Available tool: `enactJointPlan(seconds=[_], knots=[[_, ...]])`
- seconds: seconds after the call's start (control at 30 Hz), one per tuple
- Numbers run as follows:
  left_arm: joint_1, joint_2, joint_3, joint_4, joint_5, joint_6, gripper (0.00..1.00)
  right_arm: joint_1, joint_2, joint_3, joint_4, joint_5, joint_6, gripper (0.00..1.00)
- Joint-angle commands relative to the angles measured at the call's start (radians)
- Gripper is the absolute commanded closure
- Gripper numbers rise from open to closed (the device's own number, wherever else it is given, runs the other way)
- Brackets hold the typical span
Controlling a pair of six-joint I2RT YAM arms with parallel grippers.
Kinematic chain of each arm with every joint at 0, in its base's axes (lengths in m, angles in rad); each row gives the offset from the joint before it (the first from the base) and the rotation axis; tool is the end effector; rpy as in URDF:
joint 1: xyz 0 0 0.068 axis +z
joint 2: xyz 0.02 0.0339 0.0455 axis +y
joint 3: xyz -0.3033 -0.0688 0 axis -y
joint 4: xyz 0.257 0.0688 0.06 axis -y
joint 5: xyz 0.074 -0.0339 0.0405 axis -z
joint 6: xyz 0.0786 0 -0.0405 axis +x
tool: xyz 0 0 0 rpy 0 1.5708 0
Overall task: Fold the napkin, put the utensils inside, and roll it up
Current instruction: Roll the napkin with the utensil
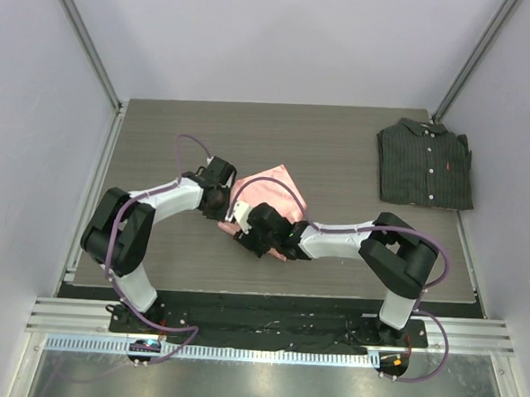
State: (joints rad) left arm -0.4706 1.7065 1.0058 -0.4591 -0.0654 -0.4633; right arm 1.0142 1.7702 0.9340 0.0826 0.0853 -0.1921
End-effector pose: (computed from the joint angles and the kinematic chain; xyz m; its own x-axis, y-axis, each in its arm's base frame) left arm 0.3206 -0.1573 0.1544 -0.9227 -0.0309 -0.3842 0.0188 0.9920 -0.1250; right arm 0.2212 0.3428 0.1561 -0.1996 -0.6809 -0.7047 -0.8672 0.4576 -0.1965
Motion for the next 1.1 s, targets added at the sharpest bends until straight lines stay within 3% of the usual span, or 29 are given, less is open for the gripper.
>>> enactJointPlan(seconds=[0.0,0.17,0.23,0.27,0.33,0.37,0.43,0.47,0.57,0.8,0.83,1.07], knots=[[0.004,0.051,-0.015,-0.035,0.015,0.000,1.00,0.000,0.037,0.040,0.023,0.011,-0.018,0.44],[0.006,0.038,-0.018,-0.021,0.024,-0.006,1.00,-0.014,0.055,0.046,-0.036,-0.021,0.019,0.68],[0.006,0.024,-0.019,-0.018,0.019,-0.017,1.00,-0.017,0.060,0.045,-0.056,-0.047,0.031,0.73],[0.010,0.009,-0.019,-0.018,0.016,-0.020,0.95,-0.020,0.061,0.039,-0.073,-0.073,0.045,0.76],[0.016,-0.011,-0.027,-0.015,0.006,-0.038,0.88,-0.026,0.066,0.035,-0.076,-0.123,0.059,0.78],[0.024,-0.040,-0.032,-0.007,0.001,-0.046,0.77,-0.026,0.069,0.032,-0.113,-0.151,0.071,0.79],[0.033,-0.073,-0.047,0.002,-0.016,-0.057,0.70,-0.031,0.064,0.023,-0.122,-0.182,0.086,0.80],[0.039,-0.088,-0.065,0.005,-0.023,-0.072,0.58,-0.034,0.061,0.011,-0.122,-0.194,0.094,0.80],[0.064,-0.159,-0.120,0.025,-0.050,-0.096,0.43,-0.051,0.052,-0.012,-0.124,-0.268,0.131,0.81],[0.086,-0.366,-0.310,0.175,-0.037,-0.172,0.29,-0.126,0.060,-0.029,-0.119,-0.550,0.227,0.81],[0.086,-0.421,-0.334,0.228,-0.024,-0.179,0.23,-0.153,0.063,-0.034,-0.115,-0.576,0.233,0.81],[0.086,-0.588,-0.481,0.410,0.119,-0.193,0.17,-0.256,0.115,-0.035,-0.090,-0.809,0.298,0.81]])
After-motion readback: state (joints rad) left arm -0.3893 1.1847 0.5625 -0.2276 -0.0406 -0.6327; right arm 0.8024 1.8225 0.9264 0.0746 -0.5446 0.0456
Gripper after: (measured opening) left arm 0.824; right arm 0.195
